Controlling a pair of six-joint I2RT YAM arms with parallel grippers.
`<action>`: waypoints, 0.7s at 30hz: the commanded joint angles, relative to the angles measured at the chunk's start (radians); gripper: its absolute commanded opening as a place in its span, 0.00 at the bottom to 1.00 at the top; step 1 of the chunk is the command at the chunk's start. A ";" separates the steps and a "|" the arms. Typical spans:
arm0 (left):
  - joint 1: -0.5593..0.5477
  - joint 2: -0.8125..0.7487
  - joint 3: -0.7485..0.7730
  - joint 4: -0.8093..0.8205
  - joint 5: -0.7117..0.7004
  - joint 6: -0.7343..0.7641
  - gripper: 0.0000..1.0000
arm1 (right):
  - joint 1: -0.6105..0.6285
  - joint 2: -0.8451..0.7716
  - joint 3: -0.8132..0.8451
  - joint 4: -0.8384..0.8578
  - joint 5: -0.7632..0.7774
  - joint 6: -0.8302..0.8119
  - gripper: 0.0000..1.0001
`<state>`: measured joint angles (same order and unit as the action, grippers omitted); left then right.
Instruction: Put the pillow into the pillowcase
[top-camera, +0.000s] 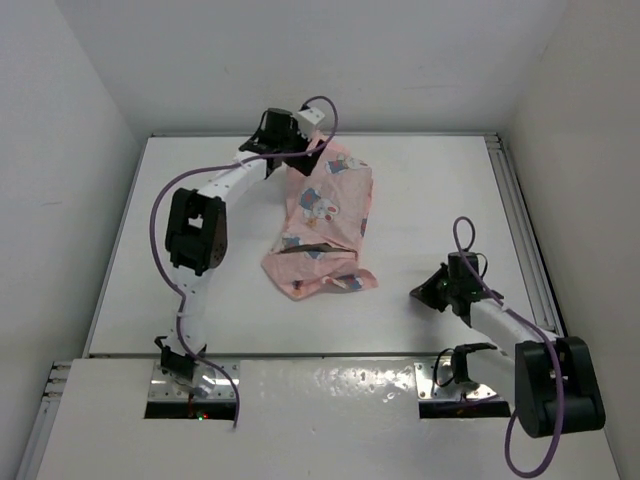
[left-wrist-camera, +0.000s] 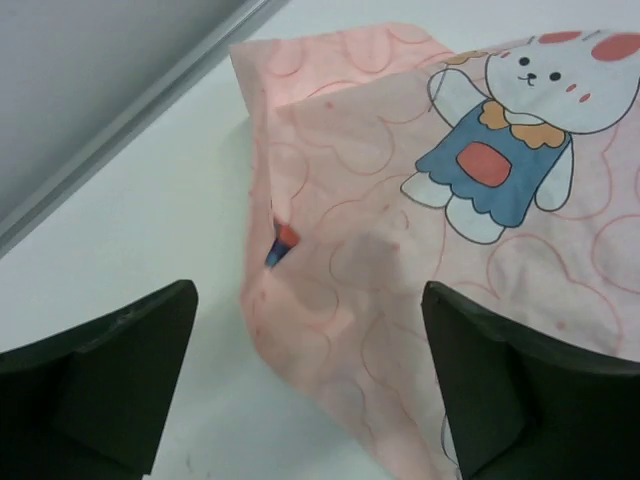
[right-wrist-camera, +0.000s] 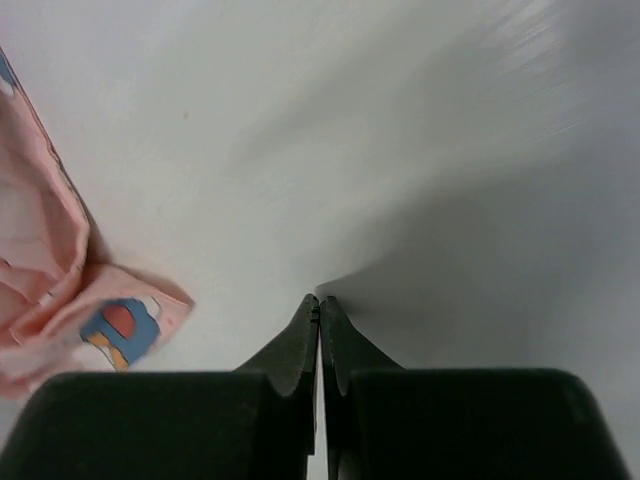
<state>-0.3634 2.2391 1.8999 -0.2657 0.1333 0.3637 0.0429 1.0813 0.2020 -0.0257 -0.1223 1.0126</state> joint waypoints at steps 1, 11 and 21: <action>0.020 -0.048 0.048 -0.033 0.103 0.075 0.99 | 0.064 -0.004 0.029 0.034 -0.016 -0.032 0.00; 0.049 -0.581 -0.465 -0.503 0.333 0.574 0.04 | 0.232 -0.001 0.175 -0.106 0.010 -0.428 0.56; -0.097 -0.904 -1.055 -0.419 0.142 0.470 0.61 | 0.386 0.370 0.332 0.119 -0.034 -0.387 0.64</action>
<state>-0.4122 1.3472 0.9134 -0.7727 0.3466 0.9337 0.4023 1.3891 0.4904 -0.0299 -0.1276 0.6098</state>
